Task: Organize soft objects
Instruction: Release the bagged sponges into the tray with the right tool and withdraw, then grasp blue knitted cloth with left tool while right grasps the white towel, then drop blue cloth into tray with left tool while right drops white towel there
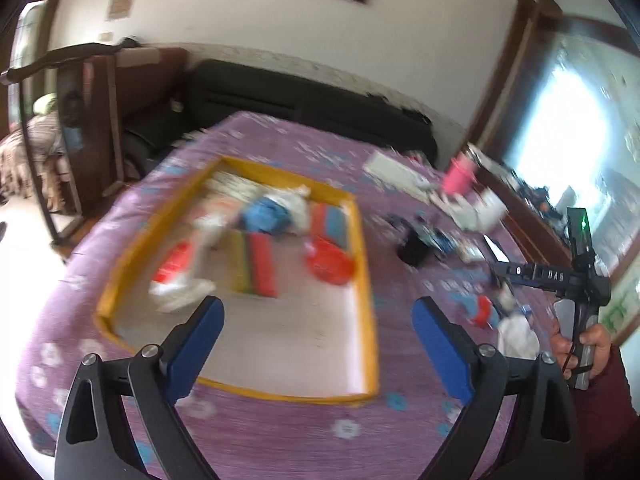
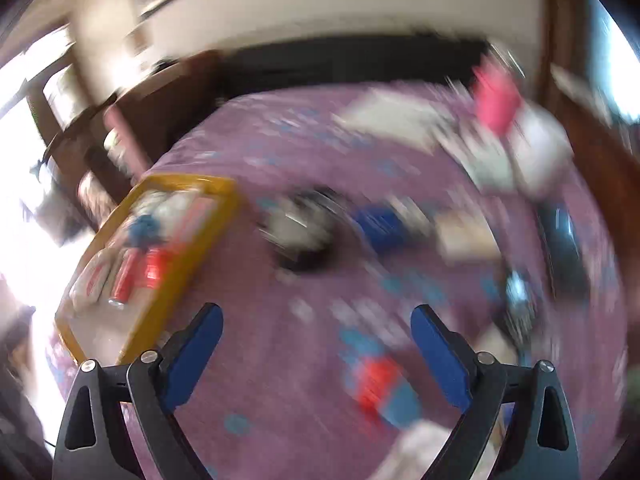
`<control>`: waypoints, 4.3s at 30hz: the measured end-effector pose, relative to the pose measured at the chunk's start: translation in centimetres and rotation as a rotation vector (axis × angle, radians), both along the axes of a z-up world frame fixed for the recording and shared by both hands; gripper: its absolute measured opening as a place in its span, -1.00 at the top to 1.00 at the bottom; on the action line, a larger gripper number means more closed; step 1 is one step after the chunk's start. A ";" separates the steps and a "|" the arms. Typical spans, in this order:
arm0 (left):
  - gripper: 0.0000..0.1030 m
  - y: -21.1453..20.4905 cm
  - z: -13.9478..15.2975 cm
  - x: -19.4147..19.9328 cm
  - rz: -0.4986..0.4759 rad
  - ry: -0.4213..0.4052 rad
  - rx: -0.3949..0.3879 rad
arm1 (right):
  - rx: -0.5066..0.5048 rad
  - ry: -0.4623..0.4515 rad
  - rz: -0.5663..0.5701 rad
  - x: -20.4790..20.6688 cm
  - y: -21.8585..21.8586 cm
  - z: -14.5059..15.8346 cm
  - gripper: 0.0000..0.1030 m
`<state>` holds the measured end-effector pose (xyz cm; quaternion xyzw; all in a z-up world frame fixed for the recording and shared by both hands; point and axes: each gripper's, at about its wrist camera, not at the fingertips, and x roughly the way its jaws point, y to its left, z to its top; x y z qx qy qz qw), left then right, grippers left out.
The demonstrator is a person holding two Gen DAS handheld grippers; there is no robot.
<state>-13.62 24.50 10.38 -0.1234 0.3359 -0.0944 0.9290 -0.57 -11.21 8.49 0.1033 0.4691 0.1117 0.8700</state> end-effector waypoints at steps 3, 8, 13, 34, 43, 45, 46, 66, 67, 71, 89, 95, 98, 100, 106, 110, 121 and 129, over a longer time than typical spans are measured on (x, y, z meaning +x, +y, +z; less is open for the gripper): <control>-0.84 -3.5 -0.4 0.6 -0.068 0.043 0.023 | 0.051 0.022 -0.073 -0.9 -3.6 -1.0 -0.79; -0.84 -8.4 -0.8 0.4 -0.160 0.072 0.097 | 0.078 -0.008 -0.137 -3.0 -7.2 -1.1 -0.79; -0.84 -11.5 -1.7 0.5 -0.219 0.108 0.162 | 0.089 -0.026 -0.235 -5.6 -12.8 -1.1 -0.79; -0.84 -20.3 -3.3 4.5 -0.296 0.197 0.213 | -0.123 0.085 -0.145 -9.3 -7.4 -6.9 -0.82; -0.83 -25.4 -4.7 8.4 -0.349 0.208 0.245 | -0.181 0.071 -0.224 -10.2 -9.6 -6.5 0.49; -0.83 -26.5 -5.7 9.4 -0.359 0.229 0.255 | -0.200 0.069 -0.225 -11.1 -10.4 -6.5 0.49; -0.83 -26.9 -6.1 9.8 -0.362 0.239 0.256 | -0.207 0.068 -0.226 -11.4 -10.5 -6.4 0.49; 0.40 -29.6 -7.6 10.1 -0.432 0.211 0.263 | -0.226 0.038 -0.222 -12.7 -11.3 -6.4 0.47; 0.40 -28.9 -7.2 9.8 -0.431 0.214 0.230 | -0.225 0.037 -0.221 -12.7 -11.2 -6.4 0.49; 0.39 -24.9 -4.7 7.9 -0.396 0.187 0.127 | -0.198 0.036 -0.212 -13.3 -10.9 -6.0 0.56; 0.35 1.5 -3.2 5.0 0.135 0.192 0.040 | -0.131 -0.043 -0.011 -12.1 -2.4 -1.3 0.62; 0.33 4.2 -5.1 6.3 0.190 0.239 0.057 | -0.110 -0.086 0.098 -10.1 3.2 1.4 0.62; 0.32 4.7 -6.2 7.2 0.188 0.273 0.077 | -0.097 -0.110 0.165 -9.2 6.8 2.6 0.62; 0.15 4.9 -7.4 8.0 0.195 0.316 0.091 | -0.101 -0.129 0.210 -8.6 9.4 3.3 0.62; -0.26 6.0 -7.3 7.8 0.189 0.309 0.023 | -0.077 -0.131 0.355 -5.8 17.3 4.2 0.61; -0.40 6.8 -5.5 5.8 0.189 0.228 -0.049 | -0.099 -0.067 0.453 -3.3 22.9 2.4 0.61; -0.47 10.5 -4.1 1.9 0.252 0.142 -0.105 | -0.213 0.093 0.483 3.3 29.1 -4.8 0.61; -0.47 11.0 -4.6 1.8 0.256 0.147 -0.132 | -0.223 0.053 0.493 3.8 30.0 -4.3 0.19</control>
